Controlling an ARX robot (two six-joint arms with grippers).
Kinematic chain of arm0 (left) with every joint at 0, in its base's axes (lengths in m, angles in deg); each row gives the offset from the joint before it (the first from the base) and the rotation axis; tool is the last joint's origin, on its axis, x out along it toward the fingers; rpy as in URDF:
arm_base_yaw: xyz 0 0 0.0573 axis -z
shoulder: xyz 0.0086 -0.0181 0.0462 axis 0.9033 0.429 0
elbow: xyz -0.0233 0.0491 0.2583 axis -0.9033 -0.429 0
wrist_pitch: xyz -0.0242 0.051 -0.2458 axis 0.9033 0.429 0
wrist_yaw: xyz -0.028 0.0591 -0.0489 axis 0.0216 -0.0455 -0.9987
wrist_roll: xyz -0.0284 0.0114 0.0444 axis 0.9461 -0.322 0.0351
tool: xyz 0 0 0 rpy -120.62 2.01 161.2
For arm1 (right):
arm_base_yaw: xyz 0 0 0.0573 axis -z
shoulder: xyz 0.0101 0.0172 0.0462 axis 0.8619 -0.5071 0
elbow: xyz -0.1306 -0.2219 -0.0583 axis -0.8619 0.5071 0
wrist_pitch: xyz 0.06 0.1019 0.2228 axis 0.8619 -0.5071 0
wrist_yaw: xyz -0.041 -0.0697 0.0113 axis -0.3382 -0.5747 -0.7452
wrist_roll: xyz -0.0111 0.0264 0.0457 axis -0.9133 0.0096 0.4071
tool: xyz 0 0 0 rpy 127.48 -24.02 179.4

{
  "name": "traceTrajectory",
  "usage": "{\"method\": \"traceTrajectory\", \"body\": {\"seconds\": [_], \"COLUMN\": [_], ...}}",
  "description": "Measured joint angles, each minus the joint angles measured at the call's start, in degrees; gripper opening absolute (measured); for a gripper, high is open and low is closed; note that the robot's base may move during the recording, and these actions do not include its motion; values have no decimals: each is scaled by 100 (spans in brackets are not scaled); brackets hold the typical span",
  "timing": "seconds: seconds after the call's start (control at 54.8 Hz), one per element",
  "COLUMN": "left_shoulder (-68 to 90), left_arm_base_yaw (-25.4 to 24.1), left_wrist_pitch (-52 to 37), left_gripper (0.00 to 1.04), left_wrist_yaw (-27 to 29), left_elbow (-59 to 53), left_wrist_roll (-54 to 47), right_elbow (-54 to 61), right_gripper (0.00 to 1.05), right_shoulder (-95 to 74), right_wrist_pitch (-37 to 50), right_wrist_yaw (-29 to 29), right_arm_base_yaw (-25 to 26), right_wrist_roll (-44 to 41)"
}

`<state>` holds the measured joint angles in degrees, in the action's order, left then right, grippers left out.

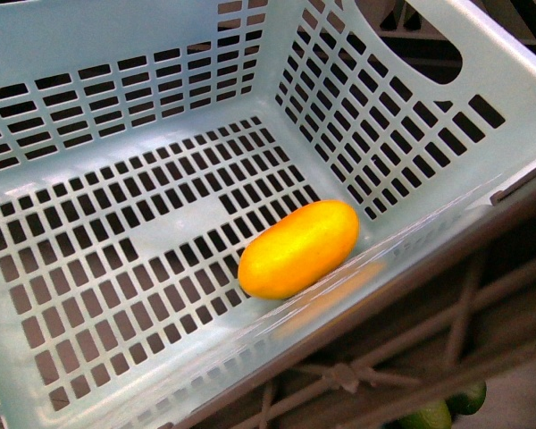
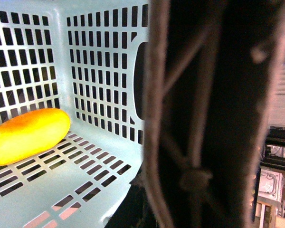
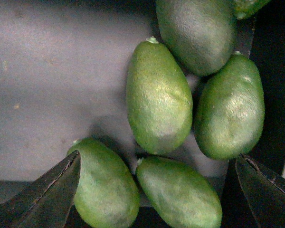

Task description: Pick mango and avocado into basket

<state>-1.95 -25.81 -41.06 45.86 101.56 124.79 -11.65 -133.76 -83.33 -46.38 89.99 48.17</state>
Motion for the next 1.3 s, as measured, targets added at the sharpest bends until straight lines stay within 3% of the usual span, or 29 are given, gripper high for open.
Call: {"method": "traceTrajectory", "body": {"seconds": [0.365, 1.296], "left_shoulder": [-2, 0], "left_arm_base_yaw": [0, 0], "left_wrist_pitch": [0, 0], "left_gripper": [4, 4], "left_wrist_yaw": [-7, 0], "left_elbow": [0, 0], "left_wrist_roll": [0, 0], "right_elbow": [-841, -1561], "right_gripper": [96, 96], "right_shoulder": [-879, -1766], "right_wrist_pitch": [-195, -367], "right_wrist_yaw": [48, -85], "right_arm_base_yaw": [-450, -446], "right_wrist_roll": [457, 1003]}}
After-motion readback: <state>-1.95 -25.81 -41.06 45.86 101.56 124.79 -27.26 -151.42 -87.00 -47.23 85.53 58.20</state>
